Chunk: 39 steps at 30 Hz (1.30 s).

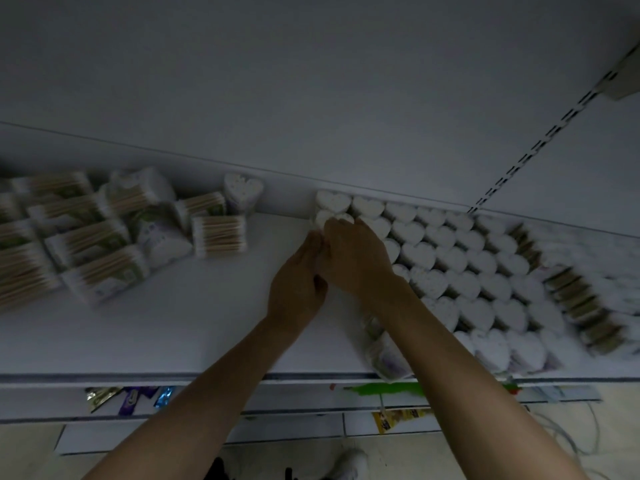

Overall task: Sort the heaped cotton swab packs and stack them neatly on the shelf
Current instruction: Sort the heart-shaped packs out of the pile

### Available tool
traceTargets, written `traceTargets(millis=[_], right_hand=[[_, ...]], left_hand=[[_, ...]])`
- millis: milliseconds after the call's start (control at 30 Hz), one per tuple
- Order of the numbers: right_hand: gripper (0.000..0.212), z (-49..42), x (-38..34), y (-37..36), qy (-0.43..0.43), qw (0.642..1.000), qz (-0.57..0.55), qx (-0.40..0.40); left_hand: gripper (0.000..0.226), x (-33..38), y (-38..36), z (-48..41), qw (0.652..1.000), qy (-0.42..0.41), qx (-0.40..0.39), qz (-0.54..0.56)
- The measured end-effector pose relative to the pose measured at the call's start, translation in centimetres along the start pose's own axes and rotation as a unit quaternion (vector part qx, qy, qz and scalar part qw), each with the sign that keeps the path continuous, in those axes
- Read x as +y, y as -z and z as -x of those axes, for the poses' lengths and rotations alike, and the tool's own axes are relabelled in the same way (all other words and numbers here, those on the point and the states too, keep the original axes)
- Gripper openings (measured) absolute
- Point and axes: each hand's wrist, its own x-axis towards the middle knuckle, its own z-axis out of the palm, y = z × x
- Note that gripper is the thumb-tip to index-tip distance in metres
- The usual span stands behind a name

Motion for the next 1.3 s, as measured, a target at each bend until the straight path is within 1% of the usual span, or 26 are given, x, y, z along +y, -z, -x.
traceTargets(millis=[200,300,367,467,533,567,633,700,733,800,867,900,967,1033,1100,1167,1200,1233,1300], right_hand=[[0.016,-0.6,0.4,-1.0,-0.001,0.999,-0.018,0.037],[0.014,-0.8,0.5,-1.2,-0.002,0.999,-0.025,0.029],[0.014,-1.0,0.7,-0.8,-0.003,1.000,-0.027,0.011],[0.019,-1.2,0.8,0.2,0.009,1.000,-0.010,-0.018],[0.021,-1.4,0.5,0.6,0.032,1.000,-0.001,0.000],[0.022,-1.4,0.1,0.8,0.037,0.999,-0.011,0.016],[0.025,-1.7,-1.6,0.8,0.058,0.996,-0.044,0.045],[0.034,-2.3,-4.2,0.3,0.089,0.993,-0.073,0.034],[0.039,-2.8,-5.6,-0.2,0.103,0.991,-0.081,0.027],[0.047,-3.4,-8.2,-1.8,0.124,0.988,-0.091,0.021],[0.051,-3.6,-10.3,-3.9,0.137,0.986,-0.091,0.014],[0.054,-3.7,-10.9,-4.8,0.135,0.988,-0.074,0.011],[0.063,-3.8,-11.7,-6.0,0.128,0.991,-0.027,0.020],[0.072,-4.0,-12.0,-6.2,0.132,0.991,0.017,0.031],[0.081,-4.0,-12.0,-6.2,0.136,0.989,0.053,0.015],[0.085,-3.4,-11.8,-6.3,0.114,0.992,0.057,0.013],[0.083,-3.2,-11.6,-6.4,0.095,0.994,0.052,0.019],[0.076,-2.8,-11.5,-6.5,0.075,0.996,0.049,0.026],[0.055,-1.9,-11.4,-6.3,0.041,0.997,0.058,0.032]], left_hand=[[0.071,0.4,0.1,-0.1,1.000,-0.003,0.012,0.000],[0.068,0.2,-0.1,-0.1,1.000,-0.007,0.015,0.000],[0.070,0.5,0.2,0.0,0.999,0.014,0.013,0.030],[0.069,1.2,1.3,0.9,0.992,0.055,0.034,0.113],[0.062,1.6,2.7,2.0,0.987,0.057,0.079,0.130],[0.058,1.6,3.6,2.5,0.983,0.059,0.117,0.127],[0.049,1.3,5.6,3.5,0.967,0.076,0.219,0.110],[0.050,0.3,7.8,4.3,0.940,0.104,0.308,0.102],[0.051,-0.4,8.8,4.7,0.929,0.119,0.334,0.106],[0.050,-1.8,10.5,5.3,0.914,0.153,0.359,0.115],[0.040,-2.3,11.5,5.6,0.897,0.195,0.371,0.140],[0.035,-2.2,11.7,5.7,0.896,0.203,0.368,0.144],[0.028,-1.9,11.5,5.8,0.911,0.185,0.342,0.135],[0.026,-2.0,11.3,5.6,0.916,0.176,0.330,0.146],[0.026,-2.2,11.4,5.4,0.909,0.189,0.337,0.155],[0.025,-2.2,11.4,5.4,0.910,0.189,0.335,0.153],[0.024,-2.2,11.3,5.5,0.913,0.182,0.330,0.153],[0.023,-2.2,11.2,5.6,0.916,0.176,0.324,0.155],[0.022,-2.3,11.1,5.7,0.919,0.175,0.315,0.160]])
